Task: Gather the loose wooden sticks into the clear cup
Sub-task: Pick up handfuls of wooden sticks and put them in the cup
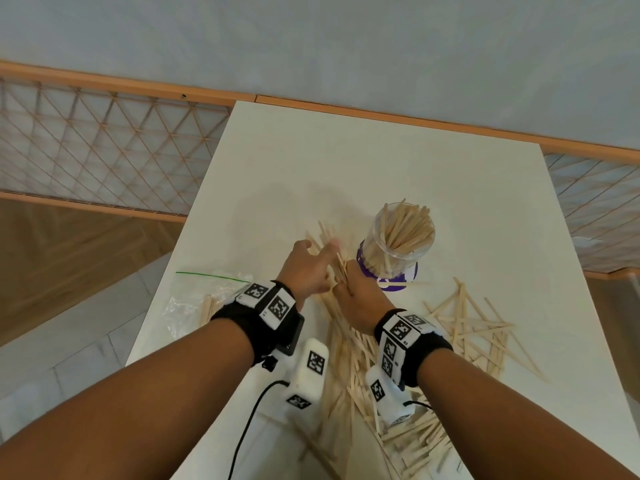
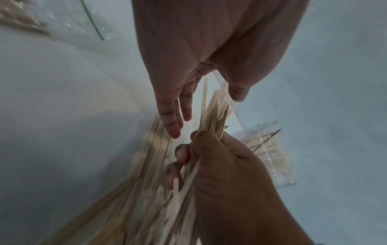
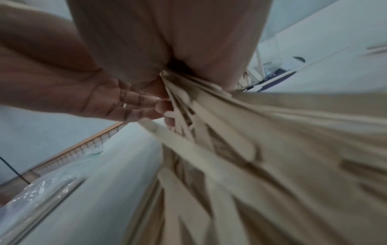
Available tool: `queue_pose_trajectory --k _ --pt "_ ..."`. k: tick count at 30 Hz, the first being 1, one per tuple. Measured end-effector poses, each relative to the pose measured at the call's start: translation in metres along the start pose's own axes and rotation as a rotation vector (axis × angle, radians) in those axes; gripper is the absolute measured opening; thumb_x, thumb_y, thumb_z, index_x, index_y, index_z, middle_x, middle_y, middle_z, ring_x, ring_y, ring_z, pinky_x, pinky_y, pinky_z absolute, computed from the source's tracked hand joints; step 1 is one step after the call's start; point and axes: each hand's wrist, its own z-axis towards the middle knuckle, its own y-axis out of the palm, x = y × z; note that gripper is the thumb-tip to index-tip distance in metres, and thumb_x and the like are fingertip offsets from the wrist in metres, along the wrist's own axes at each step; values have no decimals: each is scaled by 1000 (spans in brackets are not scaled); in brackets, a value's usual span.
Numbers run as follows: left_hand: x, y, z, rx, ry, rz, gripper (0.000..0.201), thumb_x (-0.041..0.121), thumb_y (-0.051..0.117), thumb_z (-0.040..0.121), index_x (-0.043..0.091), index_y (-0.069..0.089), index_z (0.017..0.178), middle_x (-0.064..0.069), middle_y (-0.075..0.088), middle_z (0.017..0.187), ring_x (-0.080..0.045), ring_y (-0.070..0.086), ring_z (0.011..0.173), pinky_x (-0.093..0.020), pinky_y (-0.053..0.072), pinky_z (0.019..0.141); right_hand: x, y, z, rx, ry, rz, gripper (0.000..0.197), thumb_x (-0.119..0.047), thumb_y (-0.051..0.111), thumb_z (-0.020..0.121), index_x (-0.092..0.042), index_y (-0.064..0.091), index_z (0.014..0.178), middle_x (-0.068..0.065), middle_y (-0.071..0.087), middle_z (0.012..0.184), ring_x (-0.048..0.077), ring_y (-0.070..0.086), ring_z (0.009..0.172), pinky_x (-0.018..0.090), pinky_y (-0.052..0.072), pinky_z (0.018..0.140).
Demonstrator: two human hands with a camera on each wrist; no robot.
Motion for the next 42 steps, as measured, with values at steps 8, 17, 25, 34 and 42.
queue_pose_trajectory --k 8,17,25,34,42 --pt "23 -5 6 141 208 -248 36 28 64 88 27 50 121 -16 67 100 -29 72 90 -43 60 79 -6 1 10 55 -102 21 10 -22 46 101 -16 38 101 -3 49 71 12 48 60 27 33 54" --pt "43 -17 -22 -136 366 -110 26 5 55 87 14 54 111 -10 71 107 -24 66 110 -40 52 95 -17 -14 12 242 -100 184 34 -41 60 93 -26 45 66 -3 47 55 18 43 50 32 40 52" --pt "-6 -12 -35 -524 274 723 97 45 82 68 33 25 146 4 55 129 -18 57 115 -40 49 101 -72 -64 -1 441 -152 636 52 -62 57 80 -14 40 68 12 38 53 22 36 45 34 35 44" --pt "3 19 -36 -432 325 656 26 30 58 91 9 64 77 -9 68 75 -20 63 63 -28 57 61 -82 -76 -17 479 -210 872 51 -54 65 79 -14 40 60 -2 36 43 20 37 41 32 36 48" --pt "19 14 -35 -436 369 754 5 7 57 80 7 62 80 -14 64 79 -31 61 73 -41 52 67 -74 -58 -17 458 -168 903 52 -56 64 78 -10 48 60 6 40 44 21 40 41 31 39 49"
